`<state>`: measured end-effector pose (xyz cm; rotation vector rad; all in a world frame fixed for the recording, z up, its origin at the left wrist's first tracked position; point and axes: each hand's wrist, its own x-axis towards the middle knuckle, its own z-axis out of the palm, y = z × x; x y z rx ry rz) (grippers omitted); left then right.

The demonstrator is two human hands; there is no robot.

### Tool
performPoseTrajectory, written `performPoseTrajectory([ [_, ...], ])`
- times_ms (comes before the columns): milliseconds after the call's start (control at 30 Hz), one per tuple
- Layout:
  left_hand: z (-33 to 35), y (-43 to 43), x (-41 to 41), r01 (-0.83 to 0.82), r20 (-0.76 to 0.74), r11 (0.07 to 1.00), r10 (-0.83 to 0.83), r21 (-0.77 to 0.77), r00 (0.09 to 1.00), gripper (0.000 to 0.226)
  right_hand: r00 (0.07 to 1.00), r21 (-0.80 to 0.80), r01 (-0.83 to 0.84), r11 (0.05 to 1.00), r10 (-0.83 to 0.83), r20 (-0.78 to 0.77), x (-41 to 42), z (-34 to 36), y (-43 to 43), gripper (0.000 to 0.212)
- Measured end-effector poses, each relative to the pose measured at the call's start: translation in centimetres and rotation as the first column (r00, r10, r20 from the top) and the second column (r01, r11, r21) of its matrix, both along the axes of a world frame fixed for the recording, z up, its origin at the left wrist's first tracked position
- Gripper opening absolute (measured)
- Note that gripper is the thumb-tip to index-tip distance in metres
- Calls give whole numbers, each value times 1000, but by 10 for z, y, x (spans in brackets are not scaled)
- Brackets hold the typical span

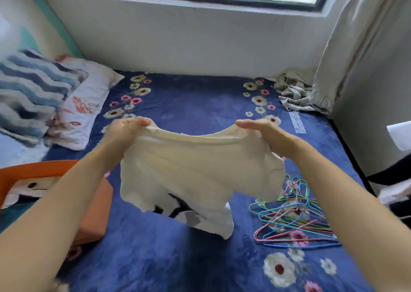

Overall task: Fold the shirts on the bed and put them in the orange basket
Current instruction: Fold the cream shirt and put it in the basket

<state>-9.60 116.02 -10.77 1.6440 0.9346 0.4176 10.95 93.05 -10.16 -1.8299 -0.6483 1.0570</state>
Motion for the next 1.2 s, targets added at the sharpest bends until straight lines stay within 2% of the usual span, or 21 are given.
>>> performPoseTrajectory([
  [33,8,9,-4,41,10,997,-41,61,999,34,994,-24,-64,998,66,91,-5,15,0,30],
  [67,20,15,-8,66,23,990,-69,121,997,31,951,-122,-109,987,139,276,-9,27,0,39],
  [100,28,22,-8,68,23,983,-73,172,997,29,847,-272,-92,958,219,485,-10,34,0,44],
  [167,52,30,-10,112,45,967,-125,229,991,31,557,-465,85,881,345,755,-15,42,0,32],
  [233,77,33,-10,231,56,948,-249,218,967,36,320,-418,265,869,329,888,-17,48,-1,10],
  [300,96,36,-13,374,-30,902,-377,216,926,56,216,-286,352,891,220,951,-11,54,-5,18],
  [333,103,40,-15,449,-82,868,-442,211,893,68,277,-196,352,915,98,956,-7,57,-9,23],
  [367,109,44,-17,516,-118,833,-502,198,856,76,417,-64,336,940,-87,905,-2,60,-13,25],
  [433,118,55,-20,603,-168,786,-582,138,796,83,685,155,346,925,-362,632,3,63,-20,32],
  [500,126,62,-24,646,-230,757,-614,101,755,85,816,254,347,903,-424,393,7,62,-26,26],
  [533,130,65,-26,653,-263,751,-612,103,746,85,856,283,327,902,-409,316,7,65,-29,12],
  [567,132,69,-27,653,-308,748,-598,115,740,81,880,288,307,907,-386,276,5,71,-31,10],
  [633,134,74,-27,613,-390,766,-513,194,765,46,887,217,199,956,-270,375,4,87,-41,40],
  [700,132,79,-25,521,-422,805,-383,285,822,9,833,9,69,998,-63,550,1,98,-46,50],
  [767,130,81,-19,520,-496,804,-339,289,799,15,677,-286,38,957,186,712,4,95,-46,44],
  [833,128,79,-10,555,-623,779,-285,293,729,24,517,-448,148,882,317,795,16,85,-42,19],
  [933,116,80,10,575,-757,715,-98,398,646,19,440,-448,345,825,279,854,31,74,-33,16],
  [1033,92,86,36,508,-747,624,192,593,636,13,335,-393,507,768,245,910,47,60,-15,19],
  [1100,73,93,51,445,-723,620,310,646,617,22,361,-386,575,722,199,911,64,45,-3,27],
  [1133,64,97,58,397,-717,665,310,633,624,29,423,-383,599,704,129,897,72,40,1,31],
  [1200,48,101,75,179,-609,878,149,444,779,34,655,-320,615,721,-241,716,91,30,12,38],
])
